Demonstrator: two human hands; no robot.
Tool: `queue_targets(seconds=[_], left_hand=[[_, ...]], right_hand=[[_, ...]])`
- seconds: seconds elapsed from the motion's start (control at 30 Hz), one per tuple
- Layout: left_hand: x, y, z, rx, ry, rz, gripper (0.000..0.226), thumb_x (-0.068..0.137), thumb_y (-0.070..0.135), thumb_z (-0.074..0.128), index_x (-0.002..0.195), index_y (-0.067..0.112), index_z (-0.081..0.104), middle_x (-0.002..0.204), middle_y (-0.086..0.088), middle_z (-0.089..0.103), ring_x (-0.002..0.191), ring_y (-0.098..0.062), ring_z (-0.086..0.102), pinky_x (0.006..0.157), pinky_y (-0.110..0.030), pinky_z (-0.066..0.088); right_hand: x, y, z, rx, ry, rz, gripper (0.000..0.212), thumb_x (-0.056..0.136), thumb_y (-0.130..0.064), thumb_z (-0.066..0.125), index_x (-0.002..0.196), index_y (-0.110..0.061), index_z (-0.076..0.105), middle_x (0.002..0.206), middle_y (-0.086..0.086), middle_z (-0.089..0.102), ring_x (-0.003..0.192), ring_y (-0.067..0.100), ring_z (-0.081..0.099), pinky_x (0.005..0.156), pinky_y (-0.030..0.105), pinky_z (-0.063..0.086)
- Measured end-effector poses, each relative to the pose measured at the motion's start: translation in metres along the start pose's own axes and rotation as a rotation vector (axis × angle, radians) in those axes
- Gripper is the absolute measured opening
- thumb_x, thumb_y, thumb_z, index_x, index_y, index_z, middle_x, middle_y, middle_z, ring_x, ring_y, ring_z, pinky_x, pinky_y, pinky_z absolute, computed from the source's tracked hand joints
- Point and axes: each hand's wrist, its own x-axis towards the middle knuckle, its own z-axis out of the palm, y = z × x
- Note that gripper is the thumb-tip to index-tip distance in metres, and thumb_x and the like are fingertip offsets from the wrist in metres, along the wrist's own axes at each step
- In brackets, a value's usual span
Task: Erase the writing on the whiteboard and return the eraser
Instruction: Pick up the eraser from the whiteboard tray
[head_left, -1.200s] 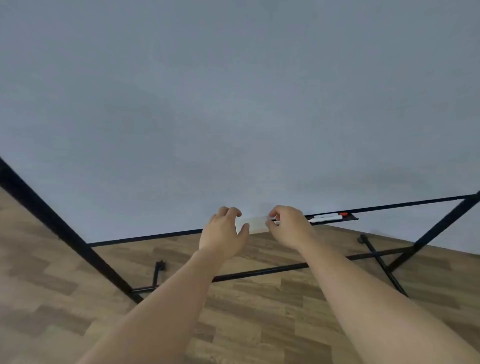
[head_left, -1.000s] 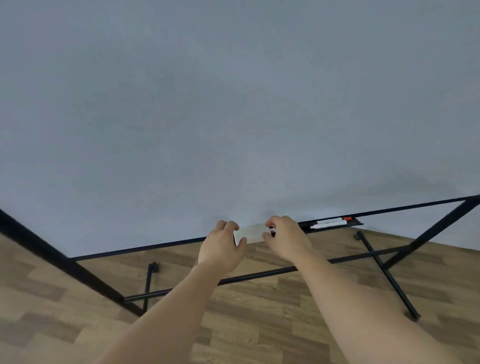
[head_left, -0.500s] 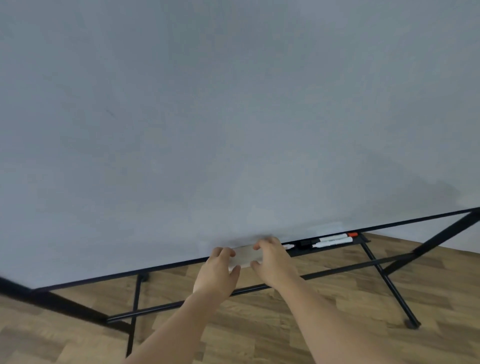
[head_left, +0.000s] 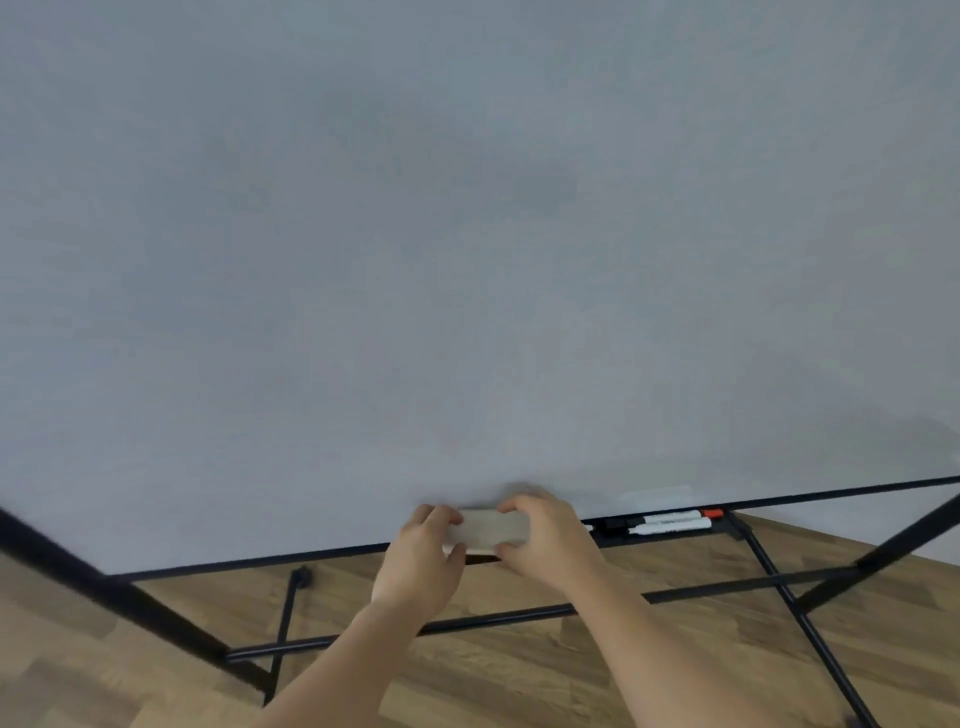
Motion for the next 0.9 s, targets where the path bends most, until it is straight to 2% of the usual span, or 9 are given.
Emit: queue_targets(seconds=[0.1,0.17,0.27,0.37,0.47,0.67,0.9], left_hand=[[-0.001,0.008,-0.017,-0.01,0.071,0.063,0.031,0.089,0.023,0.063,0.12,0.022,0.061,0.119,0.007,0.056,0.098,-0.015,0.06,0.085,-0.034,0.054],[-0.002,0.006,-0.019,-0.028,0.07,0.074,0.029,0.089,0.022,0.064,0.118,0.021,0.062,0.116,0.009,0.055,0.099,-0.013,0.059,0.085,-0.031,0.054],[-0.01,0.021,-0.039,-0.05,0.137,0.142,0.024,0.089,0.022,0.065,0.113,0.023,0.063,0.115,0.014,0.055,0.098,-0.009,0.061,0.083,-0.028,0.054],[-0.017,0.036,-0.077,-0.055,0.246,0.207,0.022,0.086,0.023,0.066,0.108,0.024,0.064,0.11,0.017,0.058,0.095,-0.008,0.063,0.079,-0.027,0.054],[-0.021,0.049,-0.11,-0.061,0.338,0.299,0.021,0.084,0.025,0.065,0.105,0.025,0.064,0.107,0.018,0.059,0.091,-0.007,0.063,0.078,-0.031,0.055],[-0.023,0.075,-0.176,-0.054,0.531,0.435,0.023,0.082,0.024,0.063,0.105,0.023,0.064,0.108,0.014,0.06,0.089,-0.009,0.063,0.074,-0.036,0.056],[-0.024,0.086,-0.258,-0.038,0.742,0.608,0.027,0.084,0.025,0.061,0.109,0.016,0.064,0.111,0.007,0.06,0.093,-0.009,0.063,0.076,-0.034,0.056]], right_hand=[[0.0,-0.009,-0.01,-0.004,-0.005,-0.061,0.049,0.083,-0.035,0.07,0.13,-0.033,0.058,0.127,-0.011,0.056,0.117,0.012,0.053,0.089,0.024,0.046],[-0.003,-0.011,-0.013,-0.042,0.0,-0.092,0.048,0.082,-0.038,0.068,0.129,-0.034,0.058,0.129,-0.011,0.055,0.123,0.015,0.048,0.096,0.029,0.046],[-0.008,-0.023,-0.03,-0.09,-0.003,-0.157,0.046,0.082,-0.042,0.064,0.128,-0.037,0.058,0.124,-0.01,0.052,0.123,0.017,0.04,0.097,0.034,0.047],[-0.014,-0.05,-0.062,-0.088,0.047,-0.251,0.046,0.081,-0.044,0.064,0.126,-0.04,0.058,0.121,-0.014,0.05,0.121,0.012,0.044,0.096,0.031,0.047],[-0.017,-0.077,-0.083,-0.095,0.079,-0.345,0.049,0.08,-0.045,0.063,0.129,-0.042,0.056,0.125,-0.015,0.051,0.119,0.008,0.046,0.095,0.026,0.045],[-0.021,-0.135,-0.119,-0.106,0.294,-0.498,0.046,0.082,-0.049,0.065,0.127,-0.04,0.06,0.117,-0.013,0.059,0.114,0.012,0.05,0.093,0.024,0.044],[-0.021,-0.21,-0.142,-0.027,0.534,-0.625,0.042,0.081,-0.044,0.07,0.122,-0.037,0.063,0.106,-0.013,0.056,0.106,0.01,0.052,0.086,0.024,0.048]])
